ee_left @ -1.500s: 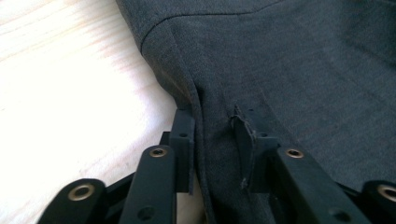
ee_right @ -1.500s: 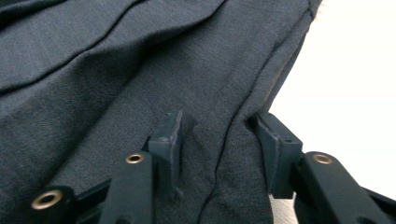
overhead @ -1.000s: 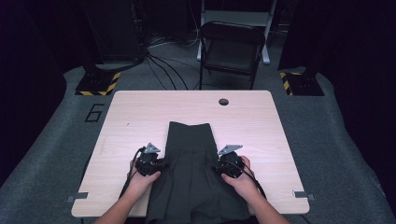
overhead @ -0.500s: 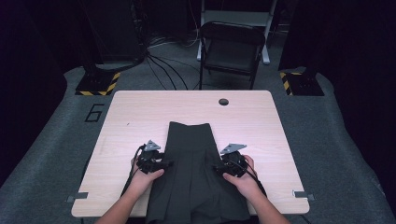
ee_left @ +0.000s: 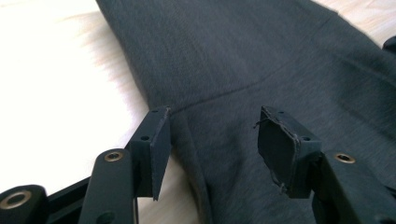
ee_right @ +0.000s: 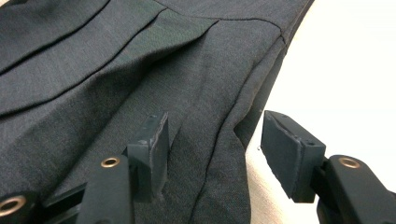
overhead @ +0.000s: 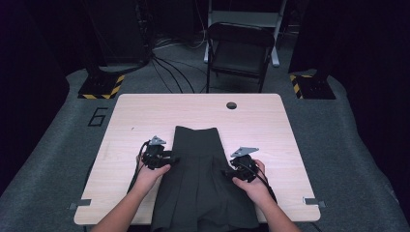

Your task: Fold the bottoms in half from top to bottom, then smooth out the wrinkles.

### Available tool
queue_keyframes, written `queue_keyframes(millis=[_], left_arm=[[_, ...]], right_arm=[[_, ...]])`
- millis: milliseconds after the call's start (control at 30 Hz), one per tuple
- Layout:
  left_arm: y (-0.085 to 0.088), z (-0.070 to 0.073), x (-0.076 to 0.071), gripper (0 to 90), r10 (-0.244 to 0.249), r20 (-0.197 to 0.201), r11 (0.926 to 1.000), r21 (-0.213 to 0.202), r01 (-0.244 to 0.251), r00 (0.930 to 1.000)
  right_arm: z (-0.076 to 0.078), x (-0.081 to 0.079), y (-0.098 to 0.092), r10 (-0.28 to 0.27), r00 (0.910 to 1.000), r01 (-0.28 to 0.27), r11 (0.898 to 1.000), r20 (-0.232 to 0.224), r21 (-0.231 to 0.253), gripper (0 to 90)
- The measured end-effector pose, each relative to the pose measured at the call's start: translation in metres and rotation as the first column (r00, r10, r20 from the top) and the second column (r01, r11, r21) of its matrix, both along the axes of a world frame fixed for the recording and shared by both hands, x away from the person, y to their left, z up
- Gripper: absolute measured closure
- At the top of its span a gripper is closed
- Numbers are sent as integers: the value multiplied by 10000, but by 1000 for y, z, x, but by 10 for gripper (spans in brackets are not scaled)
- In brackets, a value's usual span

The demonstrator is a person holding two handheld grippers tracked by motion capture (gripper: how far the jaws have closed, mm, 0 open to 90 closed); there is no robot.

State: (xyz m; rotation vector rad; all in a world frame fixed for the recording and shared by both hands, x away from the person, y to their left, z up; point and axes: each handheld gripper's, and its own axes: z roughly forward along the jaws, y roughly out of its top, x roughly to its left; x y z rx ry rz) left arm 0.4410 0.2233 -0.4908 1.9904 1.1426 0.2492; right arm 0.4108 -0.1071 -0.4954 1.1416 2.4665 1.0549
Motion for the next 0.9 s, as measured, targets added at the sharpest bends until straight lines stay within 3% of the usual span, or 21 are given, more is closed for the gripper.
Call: queue_keyframes(millis=[267, 467, 667, 800, 833, 900], left_arm=[[-6, 5, 11, 429, -137, 143, 9994, 314, 133, 9998], [-8, 8, 22, 479, -51, 134, 9998, -174, 54, 9999], [-7, 12, 36, 473, 74, 158, 10000, -14, -74, 9998], [-6, 14, 41, 473, 183, 243, 9997, 127, -186, 9995], [-8, 14, 42, 474, 432, 230, 9990, -110, -429, 9988], [-8, 15, 45, 474, 549, 290, 9984, -118, -546, 9981]], right_arm=[[6, 1, 0, -173, 9993, 168, 9997, 335, 156, 387], [5, 0, 2, -133, 9997, 130, 9998, 201, 165, 365], [3, 1, 2, -101, 9999, 101, 9996, -22, 280, 416], [2, 0, 3, 11, 10000, -11, 10000, 3, 58, 465], [2, 0, 2, 78, 10000, -78, 9999, 19, 68, 479], [1, -1, 3, 51, 10000, -51, 9999, 40, 112, 514]])
